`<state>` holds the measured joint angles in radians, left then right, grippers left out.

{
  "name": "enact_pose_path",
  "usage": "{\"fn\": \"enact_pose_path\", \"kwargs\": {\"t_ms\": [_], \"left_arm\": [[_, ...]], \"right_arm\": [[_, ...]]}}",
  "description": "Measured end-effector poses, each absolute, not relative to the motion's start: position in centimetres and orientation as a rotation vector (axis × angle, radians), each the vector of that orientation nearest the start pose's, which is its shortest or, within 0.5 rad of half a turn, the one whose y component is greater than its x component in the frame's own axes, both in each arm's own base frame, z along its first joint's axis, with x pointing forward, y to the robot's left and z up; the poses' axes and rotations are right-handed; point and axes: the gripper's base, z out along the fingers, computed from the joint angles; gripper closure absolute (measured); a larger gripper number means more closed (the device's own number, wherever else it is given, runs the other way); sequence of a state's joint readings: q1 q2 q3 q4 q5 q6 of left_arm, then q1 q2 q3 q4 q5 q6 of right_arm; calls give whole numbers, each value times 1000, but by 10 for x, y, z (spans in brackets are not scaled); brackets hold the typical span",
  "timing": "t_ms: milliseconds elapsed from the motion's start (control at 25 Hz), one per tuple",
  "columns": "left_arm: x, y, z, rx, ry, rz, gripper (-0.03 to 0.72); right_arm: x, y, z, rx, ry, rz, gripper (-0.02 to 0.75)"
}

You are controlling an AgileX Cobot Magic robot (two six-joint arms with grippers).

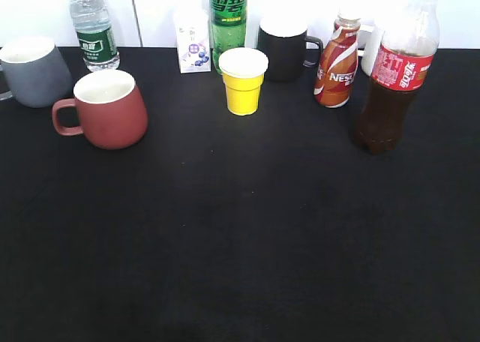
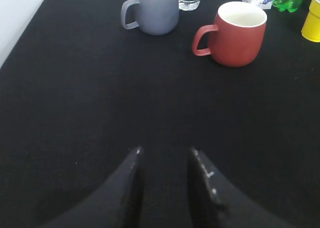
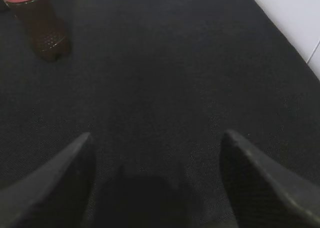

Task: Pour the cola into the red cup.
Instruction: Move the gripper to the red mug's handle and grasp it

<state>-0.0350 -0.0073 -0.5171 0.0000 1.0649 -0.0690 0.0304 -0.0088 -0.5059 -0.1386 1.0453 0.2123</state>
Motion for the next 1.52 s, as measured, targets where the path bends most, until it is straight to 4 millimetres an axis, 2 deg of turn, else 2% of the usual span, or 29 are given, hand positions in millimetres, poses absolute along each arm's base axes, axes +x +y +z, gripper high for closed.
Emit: {"fn": "enact_pose_path", "kwargs": {"t_ms": [600, 640, 760, 800, 880, 960, 1040, 1200, 1280, 1360, 1480, 1520], "left_arm": [[-8, 0, 282, -34, 2024, -66, 440], [-8, 0, 282, -34, 2024, -66, 413], [-3, 0, 282, -35, 2050, -65, 259], [2, 0, 287, -35, 2058, -64, 221], [20, -1, 311, -16, 1998, -55, 176], [51, -3, 326, 39, 1943, -42, 168], [85, -8, 336, 41, 1852, -100, 169], [141, -9, 336, -21, 1782, -126, 170], [167, -6, 316, -61, 1731, -104, 170], [184, -8, 278, -66, 1749, -93, 170], [198, -31, 228, 31, 1755, -122, 170], [205, -38, 217, 61, 1769, -129, 170]], "right_arm": [[-6, -11, 281, 188, 1998, -10, 153], [-6, -11, 281, 188, 1998, -10, 153], [-6, -11, 281, 188, 1998, -10, 153], [-6, -11, 281, 188, 1998, -10, 153], [-6, -11, 281, 189, 1998, -10, 153], [-6, -11, 281, 189, 1998, -10, 153], [-6, -11, 281, 189, 1998, -10, 153], [-6, -11, 281, 188, 1998, -10, 153], [-6, -11, 281, 189, 1998, -10, 153], [-6, -11, 281, 189, 1998, -10, 153], [-6, -11, 281, 189, 1998, -10, 153], [-6, -11, 281, 189, 1998, -10, 153]]}}
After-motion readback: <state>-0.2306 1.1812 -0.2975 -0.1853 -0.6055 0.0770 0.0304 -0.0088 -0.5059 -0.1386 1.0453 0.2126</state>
